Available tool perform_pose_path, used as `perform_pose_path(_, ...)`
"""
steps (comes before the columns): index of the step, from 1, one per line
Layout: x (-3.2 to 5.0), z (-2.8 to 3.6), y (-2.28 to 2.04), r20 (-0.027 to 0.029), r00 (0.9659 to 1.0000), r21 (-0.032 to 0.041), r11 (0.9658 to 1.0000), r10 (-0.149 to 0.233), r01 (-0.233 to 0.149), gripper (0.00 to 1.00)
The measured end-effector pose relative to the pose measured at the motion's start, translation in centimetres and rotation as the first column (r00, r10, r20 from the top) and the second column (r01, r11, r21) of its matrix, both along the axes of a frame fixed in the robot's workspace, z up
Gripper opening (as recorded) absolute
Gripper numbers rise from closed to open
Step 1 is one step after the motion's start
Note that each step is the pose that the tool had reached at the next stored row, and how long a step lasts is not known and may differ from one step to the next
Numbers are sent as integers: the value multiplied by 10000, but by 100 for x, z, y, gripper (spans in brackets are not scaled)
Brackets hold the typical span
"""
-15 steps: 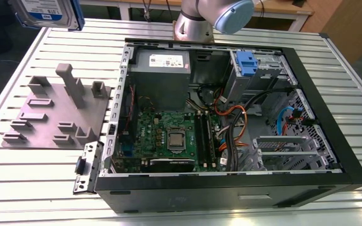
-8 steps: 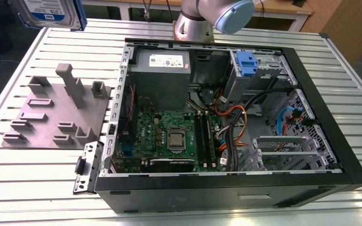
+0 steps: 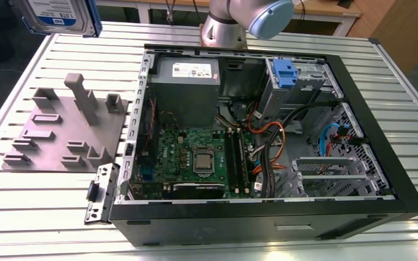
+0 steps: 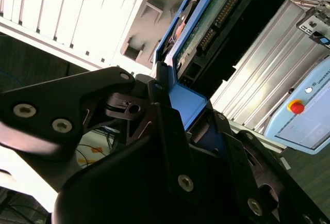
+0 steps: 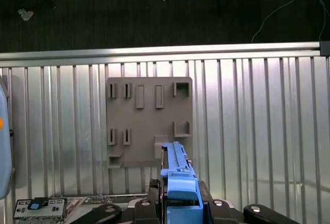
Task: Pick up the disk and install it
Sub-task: 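Pick up the disk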
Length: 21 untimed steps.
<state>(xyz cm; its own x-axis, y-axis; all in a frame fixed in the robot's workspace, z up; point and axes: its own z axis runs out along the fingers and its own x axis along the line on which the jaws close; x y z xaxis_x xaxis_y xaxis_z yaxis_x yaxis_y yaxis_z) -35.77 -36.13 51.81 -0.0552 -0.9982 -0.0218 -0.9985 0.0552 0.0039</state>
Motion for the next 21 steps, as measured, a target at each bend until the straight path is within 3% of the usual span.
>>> perform_pose_path(21,6,0,-11,0,10000,0,10000,0,0,36)
